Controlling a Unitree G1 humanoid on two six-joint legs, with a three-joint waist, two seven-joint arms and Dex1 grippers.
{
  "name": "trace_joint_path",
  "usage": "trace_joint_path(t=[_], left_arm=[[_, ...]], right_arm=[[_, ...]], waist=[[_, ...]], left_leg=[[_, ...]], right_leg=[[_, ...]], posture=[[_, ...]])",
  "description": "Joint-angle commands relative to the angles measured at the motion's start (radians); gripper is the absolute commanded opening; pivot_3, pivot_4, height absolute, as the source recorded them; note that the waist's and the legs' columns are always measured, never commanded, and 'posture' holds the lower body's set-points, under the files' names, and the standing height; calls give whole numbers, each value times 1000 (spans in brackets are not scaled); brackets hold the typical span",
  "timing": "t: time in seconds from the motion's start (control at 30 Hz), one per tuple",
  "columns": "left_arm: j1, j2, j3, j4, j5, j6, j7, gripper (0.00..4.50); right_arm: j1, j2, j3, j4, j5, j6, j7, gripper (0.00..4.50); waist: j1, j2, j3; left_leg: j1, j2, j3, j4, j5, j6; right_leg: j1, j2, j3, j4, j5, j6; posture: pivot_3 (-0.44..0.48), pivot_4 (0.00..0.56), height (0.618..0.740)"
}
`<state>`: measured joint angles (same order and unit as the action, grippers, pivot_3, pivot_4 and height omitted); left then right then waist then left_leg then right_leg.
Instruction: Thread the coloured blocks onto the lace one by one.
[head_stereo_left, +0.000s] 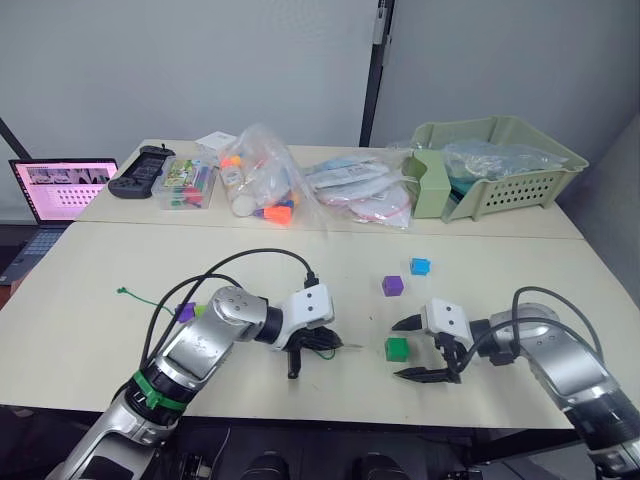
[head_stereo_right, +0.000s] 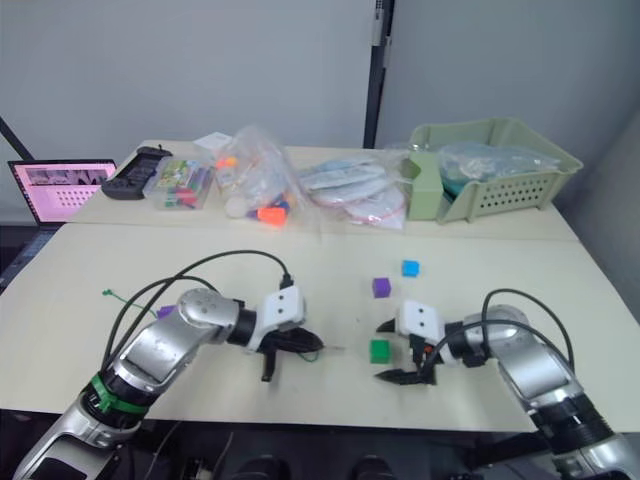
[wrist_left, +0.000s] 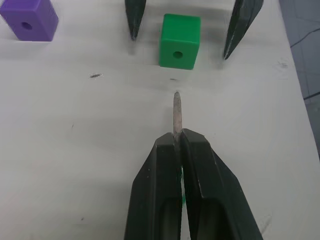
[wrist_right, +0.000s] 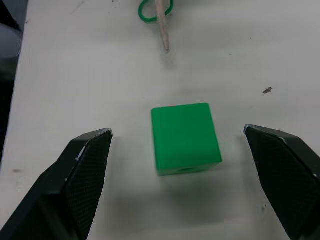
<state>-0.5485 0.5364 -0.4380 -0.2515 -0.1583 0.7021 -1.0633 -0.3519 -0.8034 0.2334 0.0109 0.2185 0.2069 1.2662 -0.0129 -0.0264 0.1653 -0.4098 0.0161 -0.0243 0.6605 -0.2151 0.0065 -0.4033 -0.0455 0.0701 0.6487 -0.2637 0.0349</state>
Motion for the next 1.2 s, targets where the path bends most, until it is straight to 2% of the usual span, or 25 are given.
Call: trace_joint_path(t=[0.03,0.27,1.03,1.2], left_arm=[[-4,-36,-6,-24,6,11,53,0],[-7,-59,-21,-22,10,18,101,0],[-39,-84,-63,3,26,13,124,0],[-44,-39,-64,7,36,-1,85,0]], right_arm=[[-10,12,-21,26,10,-18,11,3654],[-3,29,-40,18,21,6,1,1219],[37,61,1,-102,-14,111,-71,1194],[54,47,3,-57,-45,87,-77,1194]], waist=[[0,0,0],[-1,0,0],[-1,0,0],[-1,0,0]], left_leg=[[0,0,0,0,0,0],[0,0,0,0,0,0],[1,0,0,0,0,0],[1,0,0,0,0,0]], right_leg=[[0,0,0,0,0,0],[0,0,0,1,0,0],[0,0,0,1,0,0],[1,0,0,1,0,0]], posture=[[0,150,740],[0,150,740],[0,150,740],[0,150,740]])
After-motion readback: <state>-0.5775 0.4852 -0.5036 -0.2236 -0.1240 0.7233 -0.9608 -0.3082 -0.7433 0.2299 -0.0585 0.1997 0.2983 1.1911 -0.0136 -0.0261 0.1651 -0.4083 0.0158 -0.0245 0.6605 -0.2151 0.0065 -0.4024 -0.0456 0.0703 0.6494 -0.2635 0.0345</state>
